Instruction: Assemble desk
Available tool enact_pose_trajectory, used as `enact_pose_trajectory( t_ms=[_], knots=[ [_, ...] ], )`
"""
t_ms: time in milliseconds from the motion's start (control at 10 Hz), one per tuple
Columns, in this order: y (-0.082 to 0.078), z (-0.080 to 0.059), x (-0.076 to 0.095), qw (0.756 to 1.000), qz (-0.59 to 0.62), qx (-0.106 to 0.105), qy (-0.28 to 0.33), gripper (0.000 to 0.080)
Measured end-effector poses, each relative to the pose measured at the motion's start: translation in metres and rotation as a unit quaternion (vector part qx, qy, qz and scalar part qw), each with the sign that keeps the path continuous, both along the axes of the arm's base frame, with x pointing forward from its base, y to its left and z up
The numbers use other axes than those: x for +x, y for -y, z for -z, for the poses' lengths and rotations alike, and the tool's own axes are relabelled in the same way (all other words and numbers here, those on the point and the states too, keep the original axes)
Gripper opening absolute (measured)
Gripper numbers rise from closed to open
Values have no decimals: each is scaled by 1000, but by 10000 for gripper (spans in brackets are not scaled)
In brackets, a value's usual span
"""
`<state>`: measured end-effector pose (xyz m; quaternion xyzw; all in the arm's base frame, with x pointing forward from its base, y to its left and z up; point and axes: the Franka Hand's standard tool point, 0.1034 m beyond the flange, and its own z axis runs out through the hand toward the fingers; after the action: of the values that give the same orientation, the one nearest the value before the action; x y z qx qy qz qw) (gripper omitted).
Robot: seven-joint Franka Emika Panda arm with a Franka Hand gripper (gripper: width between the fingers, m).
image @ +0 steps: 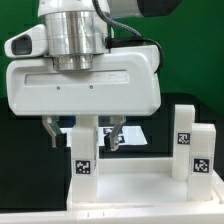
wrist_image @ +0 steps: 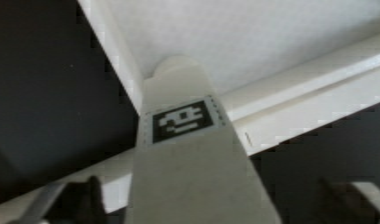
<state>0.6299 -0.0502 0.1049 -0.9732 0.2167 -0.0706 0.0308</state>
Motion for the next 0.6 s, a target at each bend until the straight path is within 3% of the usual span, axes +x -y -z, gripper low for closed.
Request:
enact_pose_trajectory(
  t_ms=[100,200,300,500,600],
  knots=[
    [0,0,0,1000,0,0,0,440],
    [0,0,0,1000,23,4,0,440],
    [0,0,0,995,102,15,-3,284],
    [2,-1,-1,961,275,38,-7,284],
    [3,-1,-2,925,375,59,-19,284]
  ],
)
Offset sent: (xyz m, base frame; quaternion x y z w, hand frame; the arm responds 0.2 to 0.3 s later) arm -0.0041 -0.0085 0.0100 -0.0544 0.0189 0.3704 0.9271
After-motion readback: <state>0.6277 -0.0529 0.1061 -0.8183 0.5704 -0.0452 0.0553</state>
